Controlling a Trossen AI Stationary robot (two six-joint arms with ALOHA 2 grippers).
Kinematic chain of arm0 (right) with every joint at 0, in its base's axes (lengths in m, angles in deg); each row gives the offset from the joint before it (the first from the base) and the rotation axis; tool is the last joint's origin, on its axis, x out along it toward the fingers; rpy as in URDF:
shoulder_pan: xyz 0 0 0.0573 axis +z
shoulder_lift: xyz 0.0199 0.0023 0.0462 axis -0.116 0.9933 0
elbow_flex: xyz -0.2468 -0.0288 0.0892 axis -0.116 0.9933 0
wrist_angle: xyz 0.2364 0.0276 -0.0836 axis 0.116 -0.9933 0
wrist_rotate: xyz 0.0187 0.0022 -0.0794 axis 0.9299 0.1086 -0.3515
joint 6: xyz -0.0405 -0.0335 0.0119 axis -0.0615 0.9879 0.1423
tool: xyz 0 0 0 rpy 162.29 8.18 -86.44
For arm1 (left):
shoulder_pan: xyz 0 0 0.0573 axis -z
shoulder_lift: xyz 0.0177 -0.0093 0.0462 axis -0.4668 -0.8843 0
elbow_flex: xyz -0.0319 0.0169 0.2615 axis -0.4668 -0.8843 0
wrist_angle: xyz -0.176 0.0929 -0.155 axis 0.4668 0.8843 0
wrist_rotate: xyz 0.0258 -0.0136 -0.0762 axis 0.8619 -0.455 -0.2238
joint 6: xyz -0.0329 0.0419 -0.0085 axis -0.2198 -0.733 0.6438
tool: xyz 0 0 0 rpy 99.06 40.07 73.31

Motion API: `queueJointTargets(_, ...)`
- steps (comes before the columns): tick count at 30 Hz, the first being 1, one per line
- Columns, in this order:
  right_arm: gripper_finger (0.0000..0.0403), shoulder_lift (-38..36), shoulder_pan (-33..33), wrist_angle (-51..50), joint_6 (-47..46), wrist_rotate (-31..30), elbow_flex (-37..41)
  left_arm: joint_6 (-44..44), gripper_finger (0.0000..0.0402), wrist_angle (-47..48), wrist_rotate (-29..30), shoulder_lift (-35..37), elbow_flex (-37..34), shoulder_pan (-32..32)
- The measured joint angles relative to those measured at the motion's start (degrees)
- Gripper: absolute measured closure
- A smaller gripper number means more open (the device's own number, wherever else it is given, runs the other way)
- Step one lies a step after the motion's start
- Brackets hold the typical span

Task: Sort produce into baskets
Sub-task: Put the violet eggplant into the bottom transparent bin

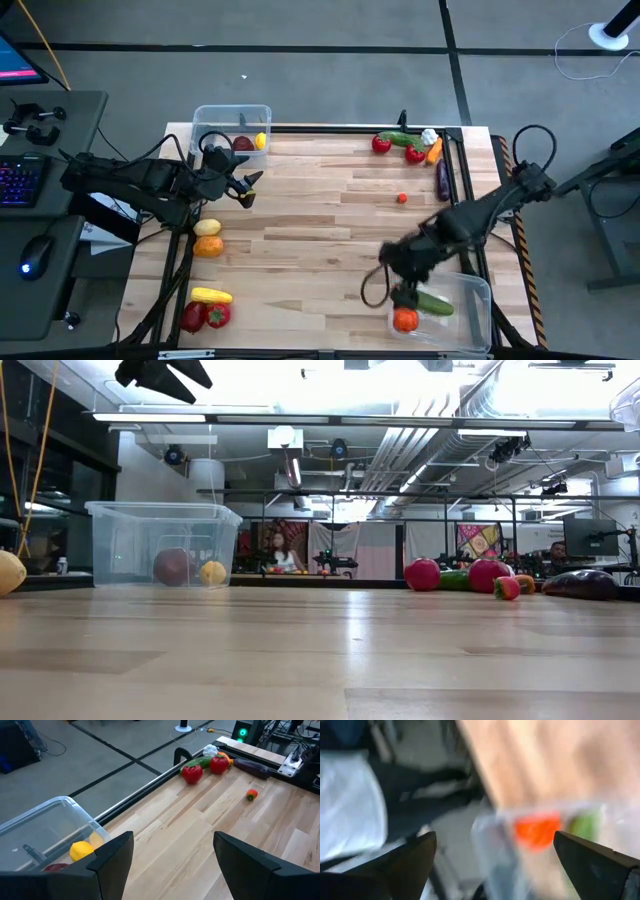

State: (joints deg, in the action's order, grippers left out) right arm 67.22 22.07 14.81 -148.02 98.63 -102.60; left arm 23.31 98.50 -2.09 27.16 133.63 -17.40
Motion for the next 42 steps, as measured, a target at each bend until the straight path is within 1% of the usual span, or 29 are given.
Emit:
queueJointTargets(4,0.0008,-0.02,-3.66,-7.3,11.83,-15.92,-6.99,0.01,0.014,0.0,-0.04,0.0,0.0,-0.01)
queueJointTargets(6,0.0008,-0.04,-5.23,-10.07,16.05,-21.93,-9.84,0.01,0.014,-0.03,-0.67,0.0,0.0,-0.01)
queueJointTargets(10,0.0008,-0.09,-8.02,-15.99,14.27,-32.72,-12.42,0.03,0.014,-0.51,-3.52,0.0,0.0,0.01)
queueJointTargets(13,0.0008,-0.09,-11.34,-24.52,6.48,-37.19,-11.29,0.03,0.014,-0.54,-4.42,-0.03,0.0,0.01)
queueJointTargets(14,0.0008,-0.07,-12.66,-27.88,3.0,-37.65,-10.22,0.04,0.014,-0.68,-4.42,-0.09,0.0,0.01)
queueJointTargets(15,0.0008,-0.27,-14.17,-28.17,0.4,-37.93,-8.52,0.03,0.014,-1.05,-4.42,-0.11,0.0,0.01)
queueJointTargets(16,0.0008,-1.36,-15.71,-26.82,0.05,-37.61,-5.88,0.02,0.014,-1.67,-4.42,-0.14,0.0,0.01)
queueJointTargets(19,0.0008,-4.83,-20.84,-22.35,0.04,-34.16,2.83,0.03,0.014,-4.86,-4.48,-0.18,0.0,0.01)
queueJointTargets(22,0.0008,-8.23,-26.78,-21.52,0.05,-31.53,12.47,0.03,0.014,-8.6,-4.54,-0.55,0.0,-0.01)
queueJointTargets(24,0.0008,-10.88,-31.07,-19.12,-0.22,-30.51,18.87,-0.09,0.014,-11.52,-4.56,-1.0,0.0,-0.3)
queueJointTargets(27,0.0008,-14.6,-37.69,-17.22,-3.78,-30.57,26.87,-1.85,0.014,-16.55,-4.56,-2.63,0.0,-1.81)
queueJointTargets(29,0.0008,-15.84,-42.15,-15.95,-4.3,-31.46,30.68,-3.85,0.014,-20.75,-5.41,-4.42,0.0,-3.75)
queueJointTargets(32,0.0008,-17.13,-48.19,-14.06,0.21,-33.67,34.32,-6.56,0.014,-26.69,-9.92,-7.37,0.0,-8.09)
queueJointTargets(35,0.0008,-16.96,-53.02,-9.05,4.6,-34.98,36.76,-7.49,0.014,-30.51,-15.98,-10.53,0.0,-13.29)
queueJointTargets(39,0.0008,-16.9,-57.83,-0.08,11.69,-34.9,39.57,-5.57,0.014,-32.96,-24.11,-13.88,0.0,-19.51)
queueJointTargets(42,0.0008,-16.91,-60.62,2.9,13.44,-34.88,41.38,-5.41,0.014,-33.62,-28.83,-15.3,0.0,-23.16)
